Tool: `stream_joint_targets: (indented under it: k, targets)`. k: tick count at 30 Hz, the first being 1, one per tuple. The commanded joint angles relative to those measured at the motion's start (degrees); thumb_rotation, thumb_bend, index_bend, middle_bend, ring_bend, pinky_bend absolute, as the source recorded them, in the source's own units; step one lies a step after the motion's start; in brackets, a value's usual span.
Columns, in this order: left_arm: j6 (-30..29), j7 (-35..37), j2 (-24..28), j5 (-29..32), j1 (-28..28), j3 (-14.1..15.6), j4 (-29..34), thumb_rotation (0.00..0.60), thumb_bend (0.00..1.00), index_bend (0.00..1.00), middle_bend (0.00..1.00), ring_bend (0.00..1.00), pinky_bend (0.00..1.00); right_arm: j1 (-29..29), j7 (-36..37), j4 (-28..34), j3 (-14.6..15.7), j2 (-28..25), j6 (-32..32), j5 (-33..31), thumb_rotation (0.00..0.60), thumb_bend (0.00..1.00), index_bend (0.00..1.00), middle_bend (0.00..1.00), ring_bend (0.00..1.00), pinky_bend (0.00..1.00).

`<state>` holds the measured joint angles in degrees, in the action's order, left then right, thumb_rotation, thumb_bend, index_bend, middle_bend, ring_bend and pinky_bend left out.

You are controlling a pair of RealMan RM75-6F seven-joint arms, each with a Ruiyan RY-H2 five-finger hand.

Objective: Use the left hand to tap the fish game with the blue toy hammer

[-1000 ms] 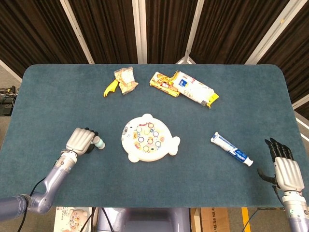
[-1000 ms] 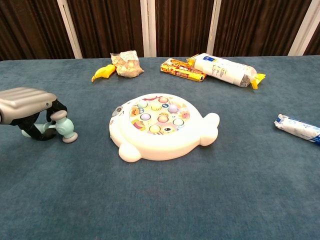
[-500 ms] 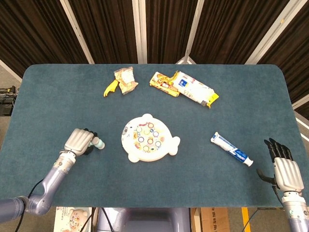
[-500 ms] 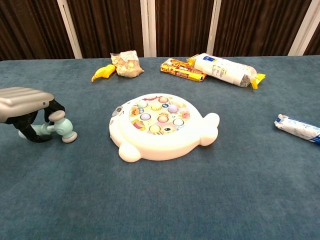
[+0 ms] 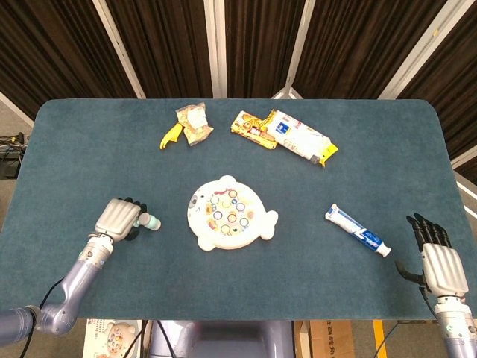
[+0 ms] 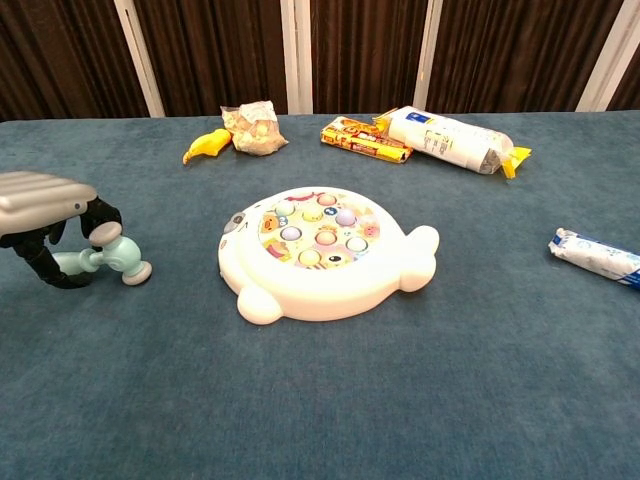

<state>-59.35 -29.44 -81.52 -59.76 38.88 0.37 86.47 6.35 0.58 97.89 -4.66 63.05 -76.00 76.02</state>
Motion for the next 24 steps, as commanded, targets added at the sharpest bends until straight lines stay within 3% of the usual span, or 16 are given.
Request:
stream_joint_targets:
  k: [1,10,16,24]
  targets:
    - [-0.1,-0.2,0.2,0.2,-0.3,-0.3,0.2,0.600,0.35,0.42,0.40,0.32,0.44,0.0,0.0,0.0,0.0,0.0,0.0,0.1,0.600,0.31,0.00,0.00,0.00,0.00]
    - [-1.2,0.8,2.1,-1.2,-1.4,-1.1,2.8,0.600,0.35,0.41,0.40,0.32,0.43,0.0,-0.3,0.1,0.1,-0.1,0.0,0.1,0.600,0.31,0.00,0.00,0.00,0.00]
    - [-4.5,2.6,6.1,-4.1,-3.7,-0.7,8.2,0.600,0.35,0.41,0.39,0.30,0.41,-0.1,-0.4,0.1,0.2,-0.2,0.0,0.0,0.600,0.31,0.00,0.00,0.00,0.00]
    - [-12.9,4.3,12.7,-7.2,-10.6,1.8,17.2,0.600,0.18,0.37,0.30,0.22,0.30,-0.2,-1.0,0.7,0.6,-0.6,-0.3,0.8,0.600,0.31,0.00,0.00,0.00,0.00]
